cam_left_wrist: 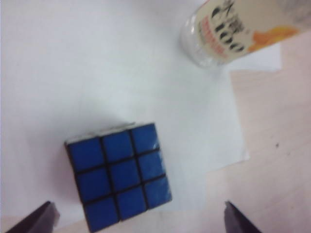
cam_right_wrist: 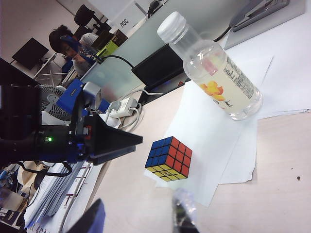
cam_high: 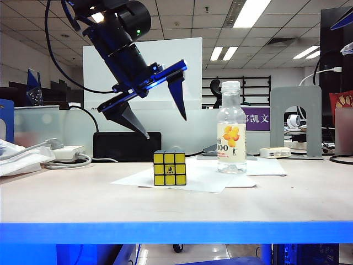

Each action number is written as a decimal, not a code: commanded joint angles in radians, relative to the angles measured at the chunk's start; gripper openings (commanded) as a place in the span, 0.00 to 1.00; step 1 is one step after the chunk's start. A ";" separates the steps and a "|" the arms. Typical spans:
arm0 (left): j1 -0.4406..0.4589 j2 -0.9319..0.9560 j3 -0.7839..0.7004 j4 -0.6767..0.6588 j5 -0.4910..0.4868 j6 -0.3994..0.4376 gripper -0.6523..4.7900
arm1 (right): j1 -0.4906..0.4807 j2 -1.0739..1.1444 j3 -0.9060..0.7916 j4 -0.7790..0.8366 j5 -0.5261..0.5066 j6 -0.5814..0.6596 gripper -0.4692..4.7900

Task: Rotate the Rubik's Cube so that the bottom side is facing up.

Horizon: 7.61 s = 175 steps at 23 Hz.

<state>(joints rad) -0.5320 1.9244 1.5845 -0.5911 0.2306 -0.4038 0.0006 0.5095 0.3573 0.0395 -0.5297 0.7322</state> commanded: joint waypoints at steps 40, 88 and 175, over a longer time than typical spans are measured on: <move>-0.020 0.279 0.327 -0.303 -0.024 0.095 1.00 | -0.001 0.001 0.006 0.017 -0.027 -0.010 0.43; -0.031 0.295 0.343 -0.209 0.084 0.090 0.55 | -0.001 0.001 0.005 0.004 -0.027 -0.011 0.43; -0.109 0.168 0.345 0.420 1.080 -0.687 0.56 | -0.086 0.444 0.011 0.729 -0.389 -0.287 0.95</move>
<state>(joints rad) -0.6365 2.1048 1.9240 -0.1871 1.2968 -1.0740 -0.0860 0.9562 0.3622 0.7578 -0.9283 0.4664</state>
